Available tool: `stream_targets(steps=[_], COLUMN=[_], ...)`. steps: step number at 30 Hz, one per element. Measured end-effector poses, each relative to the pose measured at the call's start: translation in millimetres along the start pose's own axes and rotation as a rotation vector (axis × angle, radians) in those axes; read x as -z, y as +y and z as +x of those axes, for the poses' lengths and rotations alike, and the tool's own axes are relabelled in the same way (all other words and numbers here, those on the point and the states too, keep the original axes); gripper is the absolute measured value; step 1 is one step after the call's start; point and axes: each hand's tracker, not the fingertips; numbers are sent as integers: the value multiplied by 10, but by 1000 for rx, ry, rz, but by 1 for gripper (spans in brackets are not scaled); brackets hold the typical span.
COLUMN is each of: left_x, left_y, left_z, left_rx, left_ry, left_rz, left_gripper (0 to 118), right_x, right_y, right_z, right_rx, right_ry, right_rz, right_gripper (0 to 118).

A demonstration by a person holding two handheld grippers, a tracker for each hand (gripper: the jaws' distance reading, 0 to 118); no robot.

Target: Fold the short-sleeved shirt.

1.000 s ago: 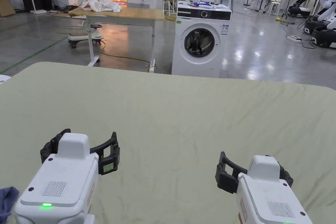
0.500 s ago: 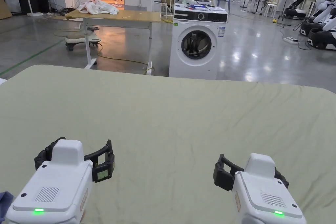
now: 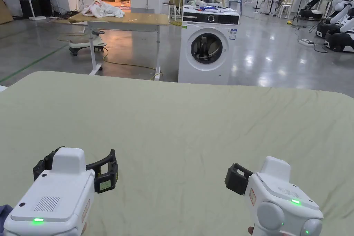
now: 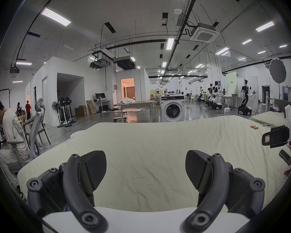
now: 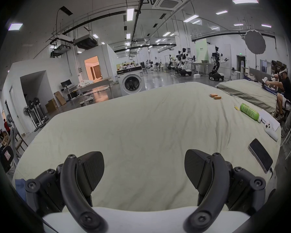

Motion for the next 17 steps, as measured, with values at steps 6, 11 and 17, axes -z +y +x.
stream_targets(steps=[6,11,17], left_x=[15,29,56], left_y=[1,-27,-76], left_z=[-4,-7,0], left_rx=[-6,-8,-11], left_ry=[-1,-1,16], left_rz=[-10,-19,-11], left_gripper=[98,98,98], right_x=[9,19,38], right_y=[17,24,10], right_z=[-9,-19,6], right_rx=[-32,-72,-86], right_ry=[-14,-26,-55], right_rz=[17,30,66], right_gripper=[100,101,101])
